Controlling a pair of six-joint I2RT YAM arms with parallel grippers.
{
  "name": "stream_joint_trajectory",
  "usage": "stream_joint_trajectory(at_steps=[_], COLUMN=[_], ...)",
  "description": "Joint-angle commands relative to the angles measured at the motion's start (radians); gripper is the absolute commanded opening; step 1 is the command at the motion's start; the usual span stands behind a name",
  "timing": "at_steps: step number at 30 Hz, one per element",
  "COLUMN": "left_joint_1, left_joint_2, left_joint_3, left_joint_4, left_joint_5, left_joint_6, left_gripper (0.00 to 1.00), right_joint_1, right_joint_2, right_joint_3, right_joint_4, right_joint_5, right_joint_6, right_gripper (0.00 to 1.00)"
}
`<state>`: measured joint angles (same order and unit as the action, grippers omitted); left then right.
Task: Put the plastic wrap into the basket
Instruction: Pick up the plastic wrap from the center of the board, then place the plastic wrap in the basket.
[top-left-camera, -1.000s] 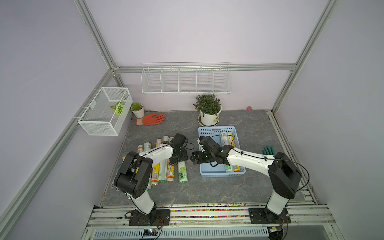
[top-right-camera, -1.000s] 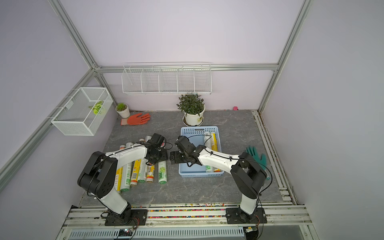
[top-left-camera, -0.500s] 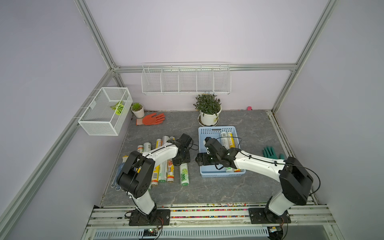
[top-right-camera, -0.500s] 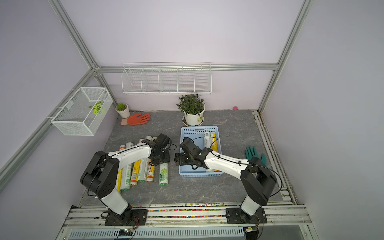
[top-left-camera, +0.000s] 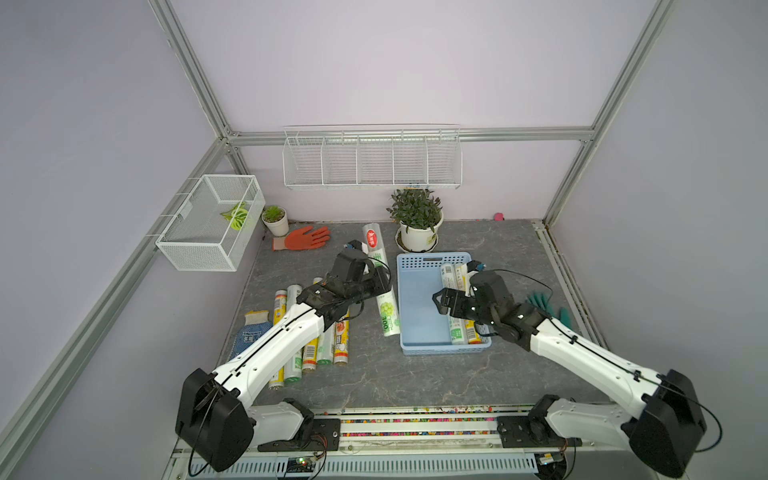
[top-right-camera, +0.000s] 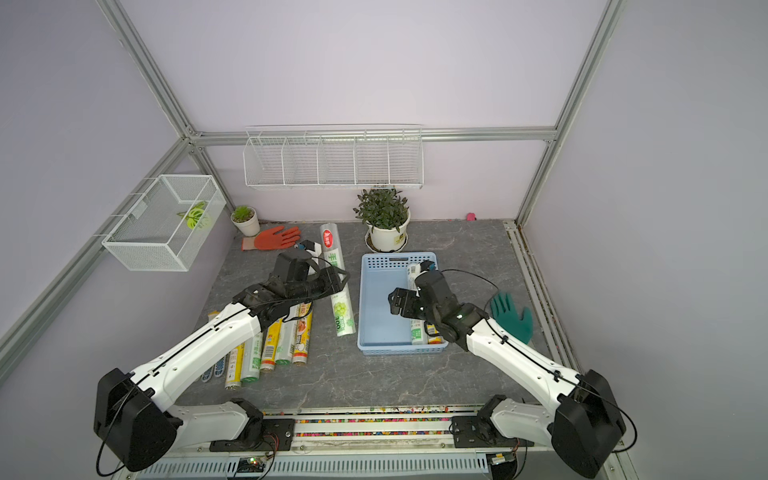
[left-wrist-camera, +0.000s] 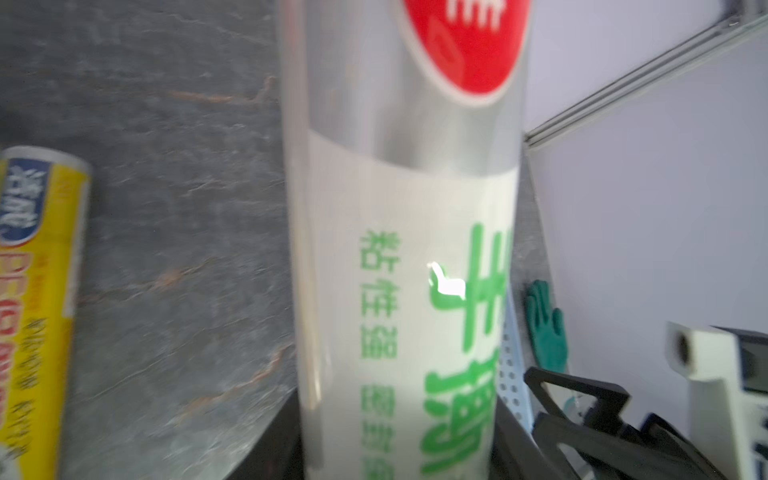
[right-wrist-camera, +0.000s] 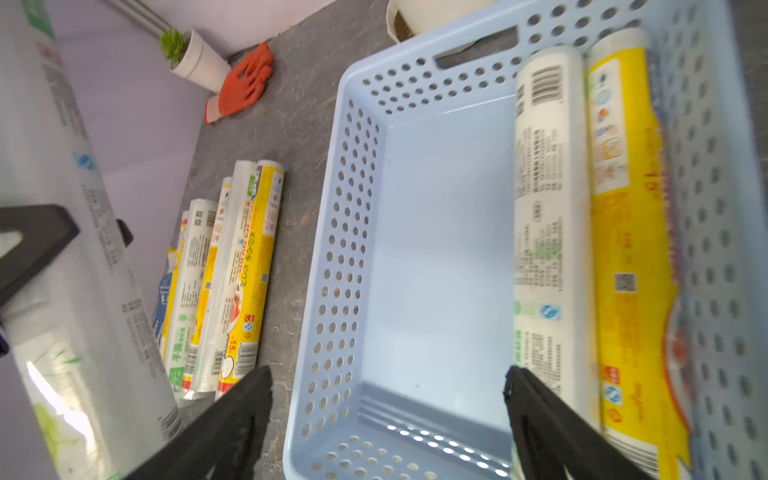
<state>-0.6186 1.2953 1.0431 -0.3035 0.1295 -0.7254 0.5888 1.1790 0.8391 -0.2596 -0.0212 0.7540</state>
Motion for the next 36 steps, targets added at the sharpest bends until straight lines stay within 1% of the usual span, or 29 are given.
stream_joint_trajectory(at_steps=[1, 4, 6, 9, 13, 18, 22, 27, 31, 36], left_joint_1=[-0.020, -0.060, -0.084, -0.111, -0.130, -0.146, -0.151, -0.157, -0.165, -0.169], left_joint_2=[0.063, 0.170, 0.248, 0.363, 0.487, 0.579, 0.620, 0.655, 0.670, 0.676], left_joint_3=[0.054, 0.139, 0.202, 0.289, 0.382, 0.415, 0.408, 0.398, 0.377, 0.362], left_joint_4=[0.167, 0.144, 0.118, 0.090, 0.052, 0.054, 0.069, 0.088, 0.098, 0.106], left_joint_5=[0.115, 0.137, 0.142, 0.162, 0.175, 0.189, 0.196, 0.228, 0.224, 0.228], left_joint_6=[-0.046, -0.055, -0.054, -0.052, -0.063, -0.096, -0.117, -0.129, -0.140, -0.137], left_gripper=[0.15, 0.16, 0.16, 0.16, 0.16, 0.16, 0.16, 0.16, 0.16, 0.19], right_joint_1=[-0.086, -0.182, -0.233, -0.292, -0.356, -0.365, -0.365, -0.364, -0.365, -0.365], right_joint_2=[-0.029, -0.032, -0.030, -0.036, -0.044, -0.049, -0.008, 0.051, 0.087, 0.127], right_joint_3=[-0.044, -0.049, -0.041, -0.026, -0.018, -0.020, -0.016, -0.009, -0.009, -0.012], right_joint_4=[-0.029, -0.056, -0.089, -0.160, -0.226, -0.242, -0.242, -0.236, -0.218, -0.192], right_joint_5=[-0.109, -0.193, -0.227, -0.214, -0.227, -0.239, -0.259, -0.275, -0.277, -0.320], right_joint_6=[-0.033, -0.049, -0.068, -0.101, -0.136, -0.166, -0.171, -0.179, -0.177, -0.175], right_gripper=[0.93, 0.93, 0.93, 0.93, 0.93, 0.93, 0.94, 0.93, 0.93, 0.93])
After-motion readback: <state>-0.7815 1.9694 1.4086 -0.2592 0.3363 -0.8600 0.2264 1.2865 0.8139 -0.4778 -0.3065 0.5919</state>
